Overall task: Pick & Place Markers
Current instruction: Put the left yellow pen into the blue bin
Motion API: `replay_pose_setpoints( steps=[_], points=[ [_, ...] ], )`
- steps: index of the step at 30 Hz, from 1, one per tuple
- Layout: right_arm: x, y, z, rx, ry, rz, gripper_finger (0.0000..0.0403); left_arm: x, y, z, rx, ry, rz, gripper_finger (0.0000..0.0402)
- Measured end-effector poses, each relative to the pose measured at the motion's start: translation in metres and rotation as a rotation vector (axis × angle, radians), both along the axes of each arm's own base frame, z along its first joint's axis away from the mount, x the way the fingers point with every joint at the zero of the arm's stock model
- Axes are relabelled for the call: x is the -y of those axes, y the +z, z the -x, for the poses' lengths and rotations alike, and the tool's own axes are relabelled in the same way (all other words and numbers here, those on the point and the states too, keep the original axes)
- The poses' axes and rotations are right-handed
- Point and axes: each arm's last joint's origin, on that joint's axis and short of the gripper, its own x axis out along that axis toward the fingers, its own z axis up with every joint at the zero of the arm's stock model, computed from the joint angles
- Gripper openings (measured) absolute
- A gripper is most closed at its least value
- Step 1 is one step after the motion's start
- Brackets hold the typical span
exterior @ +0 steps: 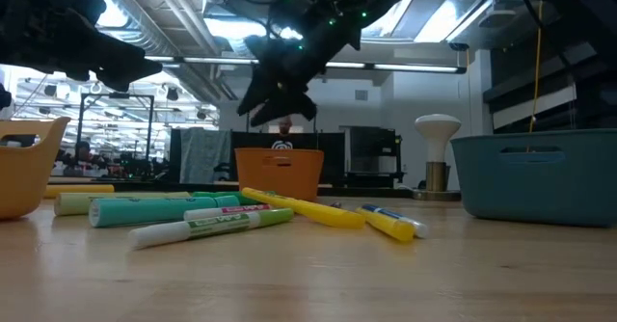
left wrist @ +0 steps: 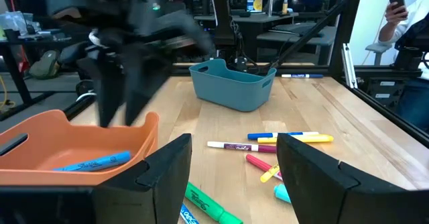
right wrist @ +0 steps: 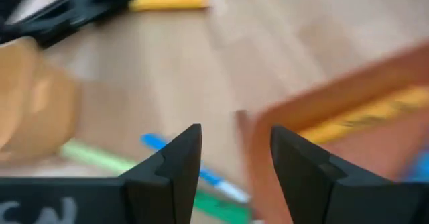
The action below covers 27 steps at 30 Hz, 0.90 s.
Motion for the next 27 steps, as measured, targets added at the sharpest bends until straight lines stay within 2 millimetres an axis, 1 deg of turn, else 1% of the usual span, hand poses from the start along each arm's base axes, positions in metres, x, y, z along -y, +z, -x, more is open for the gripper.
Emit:
replay_pose_setpoints(
  steps=[2, 5, 12, 15, 19, 23, 27],
  points=[
    [-0.011, 0.000, -0.002, 0.005, 0.055, 0.004, 0.0177, 0.000, 0.000, 0.000, 0.000, 0.000, 0.000, 0.0214],
    [-0.032, 0.000, -0.006, 0.001, 0.120, 0.018, 0.0177, 0.000, 0.000, 0.000, 0.000, 0.000, 0.000, 0.0214],
    [-0.088, 0.000, -0.011, -0.003, 0.244, 0.019, 0.0177, 0.000, 0.000, 0.000, -0.001, 0.000, 0.000, 0.0214],
    [-0.114, -0.001, -0.010, -0.015, 0.272, 0.045, 0.0177, 0.000, 0.000, 0.000, 0.000, 0.000, 0.000, 0.0214],
    [-0.146, -0.005, -0.005, -0.080, 0.244, 0.140, 0.0177, 0.000, 0.000, 0.000, 0.000, 0.000, 0.000, 0.0214],
    [-0.172, -0.008, 0.000, -0.111, 0.171, 0.241, 0.0177, 0.000, 0.000, 0.000, 0.000, 0.000, 0.000, 0.0214],
    [-0.192, -0.014, 0.002, -0.121, 0.113, 0.249, 0.0177, 0.000, 0.000, 0.000, 0.000, 0.000, 0.000, 0.0214]
  ],
)
